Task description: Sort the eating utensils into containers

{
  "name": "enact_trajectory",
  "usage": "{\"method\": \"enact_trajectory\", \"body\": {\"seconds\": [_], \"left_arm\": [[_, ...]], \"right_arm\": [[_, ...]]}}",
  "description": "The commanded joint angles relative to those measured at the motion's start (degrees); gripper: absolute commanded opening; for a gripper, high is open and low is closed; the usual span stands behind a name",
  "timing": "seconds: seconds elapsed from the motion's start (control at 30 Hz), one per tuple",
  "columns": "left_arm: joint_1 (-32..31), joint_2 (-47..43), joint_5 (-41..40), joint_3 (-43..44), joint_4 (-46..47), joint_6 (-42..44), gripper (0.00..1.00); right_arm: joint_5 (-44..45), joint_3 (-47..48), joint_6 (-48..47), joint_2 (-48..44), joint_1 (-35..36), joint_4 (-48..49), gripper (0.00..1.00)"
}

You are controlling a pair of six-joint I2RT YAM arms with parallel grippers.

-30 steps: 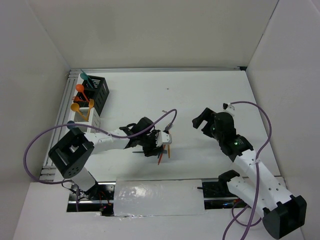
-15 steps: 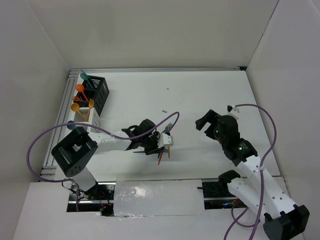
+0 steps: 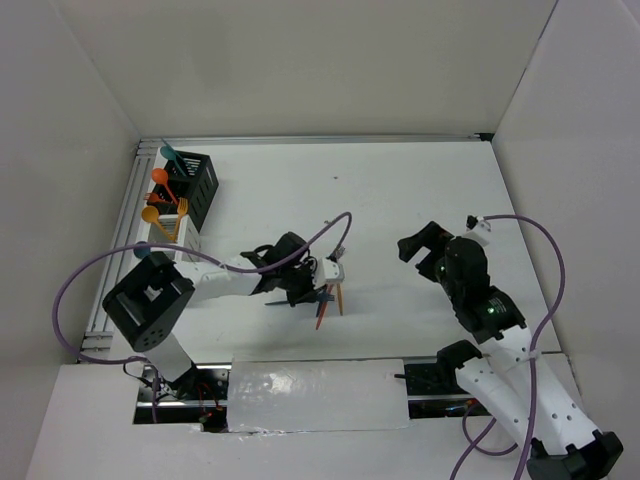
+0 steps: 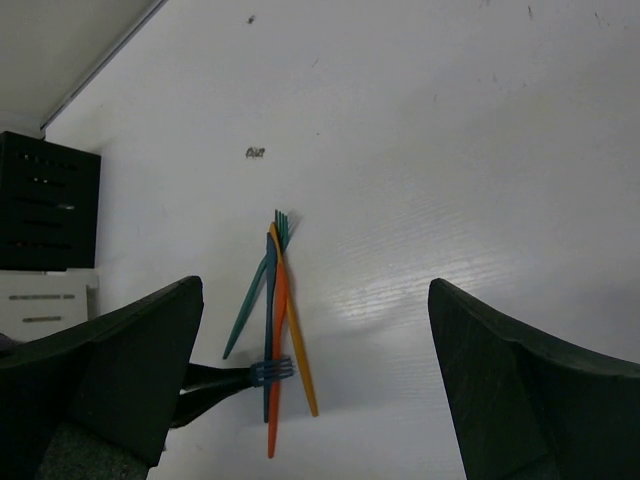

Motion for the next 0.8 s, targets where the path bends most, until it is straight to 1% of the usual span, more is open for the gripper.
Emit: {"method": "enact_trajectory", "body": {"seconds": [0.0, 0.03, 0.17, 0.2, 0.23, 0.27, 0.3, 0.33, 0.37, 0.4, 0.43, 0.5, 0.53, 0.6, 0.63, 0.67, 0.7, 0.73, 0.77], "left_arm": [[3.8, -4.5, 3.9, 3.4, -2.0, -4.3, 0.01], [7.3, -8.0, 4.8, 4.0, -1.7, -5.0, 0.01], [15.0, -17.0, 9.4, 6.5, -0.5, -10.7, 0.01], [19.0, -18.9, 10.7, 6.8, 1.4, -14.9, 0.00], [18.5, -22.5, 10.8, 6.8, 2.3, -16.8, 0.00], [21.2, -24.5, 10.2, 6.7, 4.3, -19.0, 0.00], [24.8, -26.6, 8.8, 5.3, 8.0, -25.5, 0.00], [26.7, -30.5, 3.3, 4.4, 10.0, -28.3, 0.00], [26.4, -32.5, 0.0, 1.9, 11.6, -30.8, 0.00], [29.8, -34.5, -3.4, 1.0, 13.2, -35.4, 0.00], [31.4, -37.8, -11.3, 0.0, 15.2, -37.3, 0.00], [34.3, -40.3, -18.5, -3.2, 17.0, -40.8, 0.00], [35.9, -42.2, -24.0, -4.3, 17.5, -41.6, 0.00], [38.7, -43.6, -28.0, -5.4, 18.5, -41.7, 0.00], [40.3, -45.0, -33.0, -5.8, 19.7, -41.7, 0.00], [41.7, -46.5, -35.2, -7.1, 20.8, -42.1, 0.00], [44.5, -46.3, -36.4, -8.0, 22.0, -41.8, 0.00], [44.0, -47.1, -37.5, -8.9, 23.4, -41.4, 0.00], [49.0, -48.7, -37.7, -10.6, 25.7, -41.6, 0.00]], "right_arm": [[0.9, -0.7, 0.4, -0.2, -0.2, -0.2, 1.00], [0.3, -0.7, 0.3, 0.7, -0.3, 0.6, 1.00], [-0.7, -0.7, -0.6, 3.9, -0.3, 3.6, 1.00], [-1.3, -0.7, -1.0, 5.2, -0.2, 4.2, 1.00], [-1.3, -0.7, -1.2, 5.9, -0.2, 5.5, 1.00], [-1.9, -0.1, -1.7, 6.8, -0.2, 6.1, 1.00], [-2.5, -0.1, -2.0, 8.1, -0.2, 6.8, 1.00], [-2.5, 0.5, -2.5, 8.8, -0.2, 8.0, 1.00], [-3.2, 0.6, -3.1, 10.1, -0.2, 8.8, 1.00], [-3.2, 0.6, -3.2, 10.8, -0.4, 9.4, 1.00], [-3.9, 1.2, -3.5, 11.7, -0.3, 10.8, 1.00], [-5.1, 1.7, -4.2, 14.1, -0.4, 12.2, 1.00], [-5.8, 1.7, -4.7, 15.1, -0.5, 13.4, 1.00], [-6.4, 3.1, -5.3, 17.6, -0.5, 14.0, 1.00], [-7.0, 3.1, -5.7, 18.4, -0.5, 14.5, 1.00], [-7.0, 4.0, -6.3, 19.3, -0.5, 15.1, 1.00], [-7.6, 4.8, -6.5, 20.7, -0.6, 15.1, 1.00], [-8.1, 4.8, -7.1, 21.5, -0.6, 15.1, 1.00], [-8.1, 5.4, -7.4, 22.4, -0.6, 15.7, 1.00]]}}
